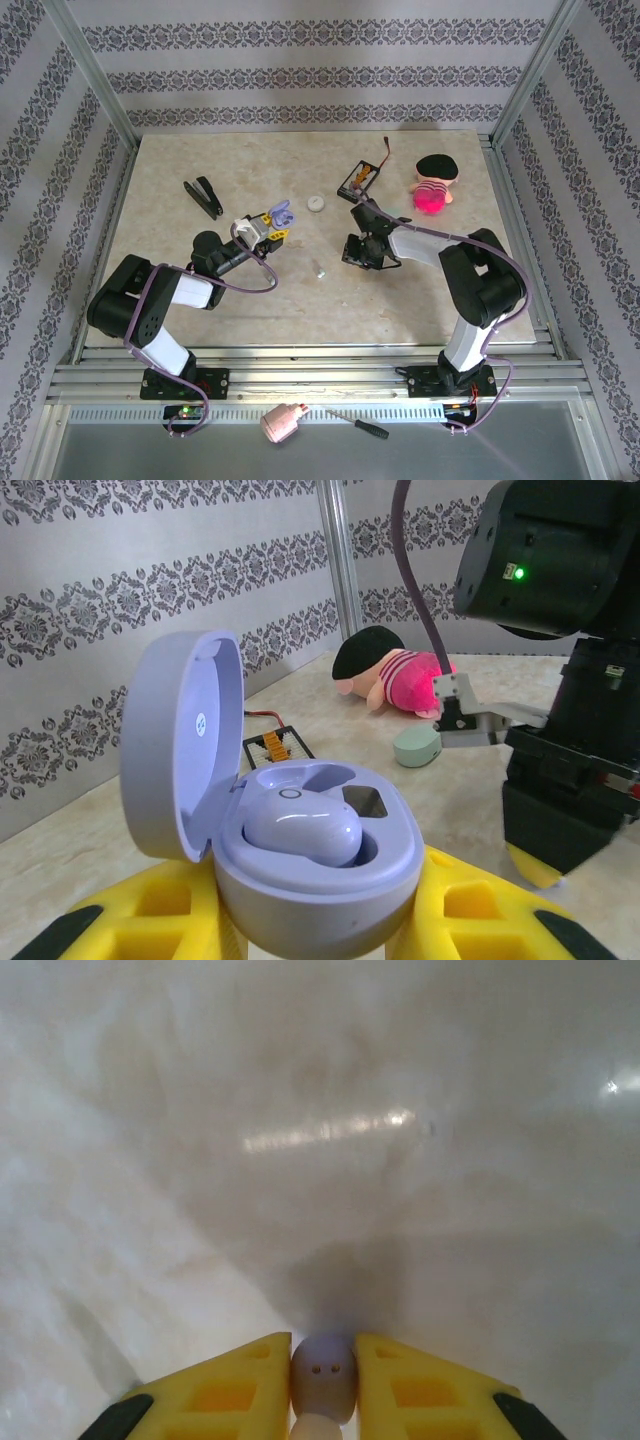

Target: Insert the wireless bluetooth earbuds into the charging case

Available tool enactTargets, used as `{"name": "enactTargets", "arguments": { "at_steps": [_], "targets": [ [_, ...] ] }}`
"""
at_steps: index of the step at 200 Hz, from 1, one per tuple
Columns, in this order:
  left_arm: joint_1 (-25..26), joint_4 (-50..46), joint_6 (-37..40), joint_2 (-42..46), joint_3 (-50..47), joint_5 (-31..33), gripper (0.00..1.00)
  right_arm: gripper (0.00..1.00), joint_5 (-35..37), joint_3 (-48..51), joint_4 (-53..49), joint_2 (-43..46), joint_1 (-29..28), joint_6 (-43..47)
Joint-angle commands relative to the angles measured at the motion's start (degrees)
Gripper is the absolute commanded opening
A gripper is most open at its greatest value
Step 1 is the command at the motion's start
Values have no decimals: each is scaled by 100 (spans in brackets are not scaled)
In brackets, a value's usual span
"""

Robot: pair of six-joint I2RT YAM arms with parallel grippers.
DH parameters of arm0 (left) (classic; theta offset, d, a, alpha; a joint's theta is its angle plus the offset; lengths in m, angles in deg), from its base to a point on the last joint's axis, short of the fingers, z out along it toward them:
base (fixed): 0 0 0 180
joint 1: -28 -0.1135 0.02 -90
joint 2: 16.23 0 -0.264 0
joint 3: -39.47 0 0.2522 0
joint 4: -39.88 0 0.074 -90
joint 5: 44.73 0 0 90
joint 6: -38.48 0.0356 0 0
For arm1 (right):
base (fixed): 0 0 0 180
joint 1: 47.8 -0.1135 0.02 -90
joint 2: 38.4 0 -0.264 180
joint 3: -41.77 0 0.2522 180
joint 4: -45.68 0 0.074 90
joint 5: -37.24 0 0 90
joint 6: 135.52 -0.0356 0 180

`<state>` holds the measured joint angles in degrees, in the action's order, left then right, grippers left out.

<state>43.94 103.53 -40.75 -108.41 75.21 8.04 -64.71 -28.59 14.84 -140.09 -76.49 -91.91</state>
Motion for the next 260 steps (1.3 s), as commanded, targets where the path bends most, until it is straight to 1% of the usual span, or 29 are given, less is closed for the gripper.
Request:
{"name": "enactTargets", "arguments": {
  "at_steps": [1, 54, 80, 125, 171, 222, 260],
  "targets": [
    [-70, -30, 22, 180, -63, -21, 15, 22, -67, 31, 173, -203, 42, -203],
    [-74, -69, 68, 166, -49, 5, 15, 35, 94, 243, -199, 248, 171, -8],
    [-73, -9, 42, 130, -47, -16, 15, 37, 96, 250, -315, 373, 170, 84],
    [-69, 7, 57, 156, -79, 23, 15, 36, 232, 139, -732, 374, 149, 310],
    [-71, -24, 80, 147, -62, 27, 15, 28, 487, 193, -1062, 644, 142, 410],
    [-74, -9, 57, 126, -40, 6, 15, 29, 521, 335, -1136, 787, 186, 416],
    [-72, 29, 8, 101, -32, -29, 15, 27, 628, 361, -1155, 730, 228, 451]
  ]
}}
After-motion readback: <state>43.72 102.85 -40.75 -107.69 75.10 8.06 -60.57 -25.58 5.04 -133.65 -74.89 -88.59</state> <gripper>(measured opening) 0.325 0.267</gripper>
